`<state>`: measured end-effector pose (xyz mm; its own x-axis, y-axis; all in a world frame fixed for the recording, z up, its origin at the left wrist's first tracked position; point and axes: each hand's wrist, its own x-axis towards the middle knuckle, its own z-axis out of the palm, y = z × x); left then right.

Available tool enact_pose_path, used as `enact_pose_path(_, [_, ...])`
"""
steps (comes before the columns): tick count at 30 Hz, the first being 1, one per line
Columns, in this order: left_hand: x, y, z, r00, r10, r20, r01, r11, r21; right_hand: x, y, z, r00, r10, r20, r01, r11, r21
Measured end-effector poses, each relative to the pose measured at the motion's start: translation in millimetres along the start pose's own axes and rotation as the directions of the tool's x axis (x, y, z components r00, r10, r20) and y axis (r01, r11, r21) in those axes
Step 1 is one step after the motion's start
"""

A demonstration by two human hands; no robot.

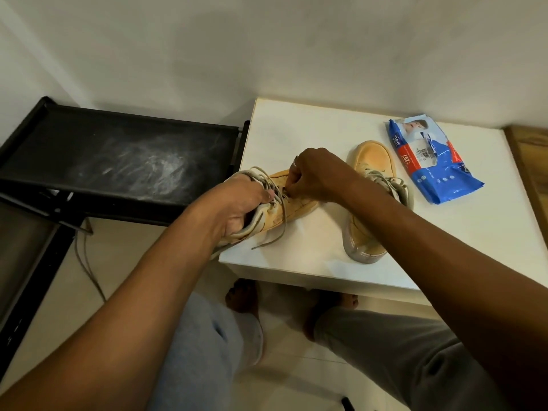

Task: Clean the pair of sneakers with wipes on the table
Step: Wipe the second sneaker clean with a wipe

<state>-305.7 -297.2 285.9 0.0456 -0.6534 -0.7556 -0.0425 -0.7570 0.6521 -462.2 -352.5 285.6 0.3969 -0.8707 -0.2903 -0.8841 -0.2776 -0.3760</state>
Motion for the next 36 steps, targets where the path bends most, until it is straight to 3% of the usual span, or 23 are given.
enact_pose_path(8, [4,-2,1,0.999,0.033,-0.008,-0.033,0.999,0.02,-4,-6,18,0.973,-0.041,-0.228,-0.01,0.977,-0.215])
enact_pose_path(12, [3,-2,1,1.0,0.031,0.002,-0.031,1.0,-0.006,4,10,13,0.935,0.004,-0.356,-0.079,0.977,-0.197])
enact_pose_path(15, [4,-3,-1,1.0,0.027,-0.002,-0.027,0.999,-0.022,9,12,9,0.963,0.056,-0.263,-0.079,0.994,-0.079])
enact_pose_path(19, [2,0,1,1.0,0.019,0.005,-0.018,1.0,-0.02,6,8,-3,0.999,0.006,-0.041,-0.005,0.999,0.031])
enact_pose_path(21, [3,0,0,1.0,0.014,-0.002,-0.014,1.0,-0.008,6,7,-3,0.999,-0.006,-0.034,0.006,1.0,-0.001])
enact_pose_path(26, [4,-1,1,1.0,0.007,-0.013,-0.007,1.0,0.008,11,14,8,0.966,0.023,-0.259,-0.052,0.993,-0.106])
enact_pose_path(28, [4,-1,2,1.0,0.012,-0.017,-0.012,1.0,0.008,11,17,9,0.958,0.029,-0.287,-0.067,0.99,-0.121])
enact_pose_path(30, [4,-1,2,1.0,0.013,-0.018,-0.013,1.0,0.008,10,16,9,0.965,0.004,-0.262,-0.039,0.991,-0.127])
enact_pose_path(33, [4,-1,1,1.0,0.017,-0.01,-0.017,1.0,-0.016,8,14,3,0.994,-0.034,-0.1,0.033,0.999,-0.018])
enact_pose_path(36, [5,-2,1,1.0,0.019,-0.018,-0.02,0.999,-0.027,9,14,-8,0.999,-0.05,0.019,0.051,0.997,-0.059])
